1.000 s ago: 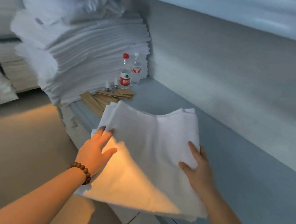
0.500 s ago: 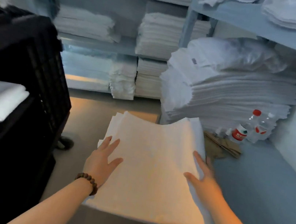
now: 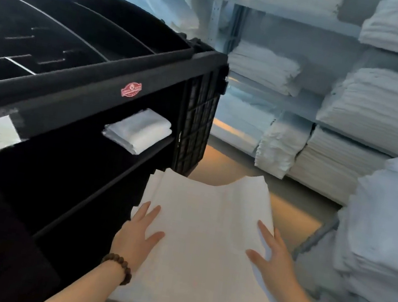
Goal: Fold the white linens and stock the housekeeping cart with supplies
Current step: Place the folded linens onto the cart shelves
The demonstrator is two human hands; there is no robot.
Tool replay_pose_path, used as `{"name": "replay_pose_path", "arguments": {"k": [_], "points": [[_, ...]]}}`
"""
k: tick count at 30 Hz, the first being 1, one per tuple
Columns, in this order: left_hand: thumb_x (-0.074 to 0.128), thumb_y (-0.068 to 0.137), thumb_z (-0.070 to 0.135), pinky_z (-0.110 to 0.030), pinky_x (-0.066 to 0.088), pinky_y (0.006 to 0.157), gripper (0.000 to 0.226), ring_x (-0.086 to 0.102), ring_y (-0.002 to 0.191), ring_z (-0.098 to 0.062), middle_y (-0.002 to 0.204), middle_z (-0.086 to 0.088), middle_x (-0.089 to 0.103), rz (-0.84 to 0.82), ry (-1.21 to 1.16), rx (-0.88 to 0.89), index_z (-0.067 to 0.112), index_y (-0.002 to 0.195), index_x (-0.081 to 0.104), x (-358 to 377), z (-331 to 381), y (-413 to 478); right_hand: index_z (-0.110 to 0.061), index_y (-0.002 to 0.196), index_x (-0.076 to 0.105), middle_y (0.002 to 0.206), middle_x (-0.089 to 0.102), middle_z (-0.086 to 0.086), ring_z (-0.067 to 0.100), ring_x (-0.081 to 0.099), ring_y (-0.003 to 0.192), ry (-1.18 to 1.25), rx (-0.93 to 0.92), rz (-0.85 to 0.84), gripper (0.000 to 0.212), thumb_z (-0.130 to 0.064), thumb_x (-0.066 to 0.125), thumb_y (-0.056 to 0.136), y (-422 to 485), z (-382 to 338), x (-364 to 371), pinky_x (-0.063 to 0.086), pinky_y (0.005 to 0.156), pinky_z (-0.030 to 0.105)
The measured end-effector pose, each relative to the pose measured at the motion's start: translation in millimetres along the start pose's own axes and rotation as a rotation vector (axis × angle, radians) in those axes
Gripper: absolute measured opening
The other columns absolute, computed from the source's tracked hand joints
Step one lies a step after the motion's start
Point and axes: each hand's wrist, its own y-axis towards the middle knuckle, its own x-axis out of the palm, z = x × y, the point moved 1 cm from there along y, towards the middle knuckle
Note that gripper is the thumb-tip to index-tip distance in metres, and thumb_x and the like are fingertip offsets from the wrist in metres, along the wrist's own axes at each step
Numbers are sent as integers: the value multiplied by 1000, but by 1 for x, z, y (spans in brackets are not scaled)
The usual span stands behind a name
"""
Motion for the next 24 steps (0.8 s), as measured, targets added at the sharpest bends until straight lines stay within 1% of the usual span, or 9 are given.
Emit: {"name": "replay_pose_path", "arguments": {"k": [3,4,6,9,13,16,20,23,24], "points": [[55,89,52,-27,45,88,61,46,126,-16,155,28,10,81,10,-101,50,144,26,-3,-16,9,-38,145,33,158,16,-1,-2,11,138,47,-60,-101,68,-22,68,88,46,-11,18,19,106,23],[56,89,51,-27,45,88,61,46,126,-16,155,27,11,107,12,-136,49,144,27,-3,-20,13,-37,145,34,157,18,1,0,14,138,58,-80,-137,68,-20,68,88,61,-15,23,20,106,23],[56,90,51,-31,44,93,61,45,127,-18,155,25,13,152,2,-206,48,144,28,0,-26,20,-32,145,35,154,24,4,10,23,139,68,-125,-208,69,-17,69,87,91,-20,33,23,108,25],[55,90,51,-36,42,99,62,43,128,-21,156,23,13,214,-12,-324,47,145,26,11,-26,29,-27,145,37,147,30,3,10,33,129,82,-196,-313,68,-13,69,87,139,-22,41,26,99,17],[54,91,50,-34,43,99,63,44,126,-20,157,22,13,324,-21,-464,45,146,25,32,-14,31,-26,146,36,137,31,-4,12,35,126,67,-300,-457,68,-12,68,87,197,-26,47,27,99,18],[54,91,50,-34,43,98,62,45,124,-18,156,22,14,401,-14,-562,46,146,25,47,-5,28,-29,145,35,132,31,-8,6,34,120,41,-371,-553,66,-15,67,88,228,-27,53,27,100,19],[54,91,50,-34,44,97,62,46,124,-18,157,21,15,475,-4,-650,45,146,26,64,-2,28,-27,146,33,140,25,-13,2,28,124,3,-456,-639,68,-17,67,89,262,-26,70,26,106,23],[55,91,49,-32,44,96,62,45,124,-18,157,20,15,490,-10,-700,43,146,27,72,-10,31,-32,146,32,142,20,-18,1,27,126,-43,-504,-682,68,-22,67,89,284,-24,91,26,106,23],[56,91,48,-32,44,96,62,45,125,-18,156,20,15,499,-15,-708,43,146,28,75,-13,33,-34,146,32,144,18,-19,3,26,129,-57,-515,-697,68,-24,67,88,292,-24,99,27,108,26]]}}
